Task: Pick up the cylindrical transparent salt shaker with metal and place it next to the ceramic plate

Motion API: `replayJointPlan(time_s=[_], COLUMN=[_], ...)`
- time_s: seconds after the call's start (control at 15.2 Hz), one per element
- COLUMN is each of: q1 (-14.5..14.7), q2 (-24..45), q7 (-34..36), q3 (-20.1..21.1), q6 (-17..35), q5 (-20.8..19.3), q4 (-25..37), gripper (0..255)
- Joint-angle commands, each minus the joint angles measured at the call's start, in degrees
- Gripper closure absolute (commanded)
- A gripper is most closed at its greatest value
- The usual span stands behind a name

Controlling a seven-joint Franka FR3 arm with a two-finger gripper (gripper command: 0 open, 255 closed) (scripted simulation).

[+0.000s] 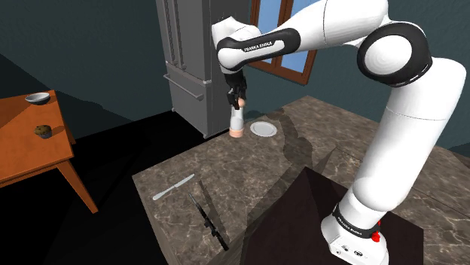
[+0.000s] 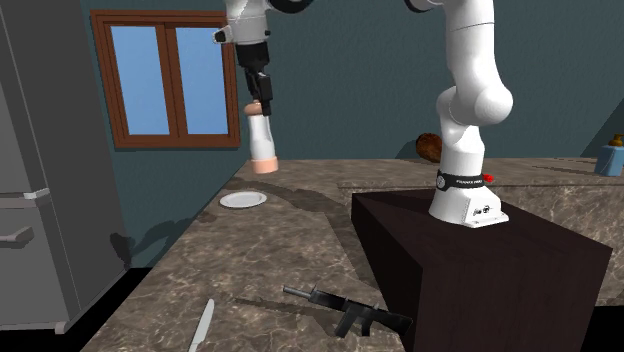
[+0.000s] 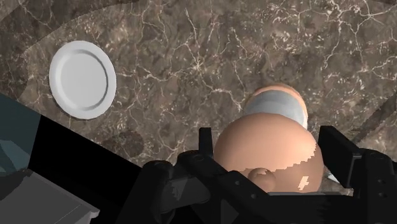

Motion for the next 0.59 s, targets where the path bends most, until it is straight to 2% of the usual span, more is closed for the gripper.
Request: replayJointPlan(time_s=[0.0,0.53], q1=[-1.55,-7.47], q2=[-0.4,-0.39], q7=[-2.6,-12.38], q3=[-1.16,-5.73], q6=[0.87,4.18], q5=[-0.17,-0.78], q4=[-0.51,-0.93], gripper=[255,255])
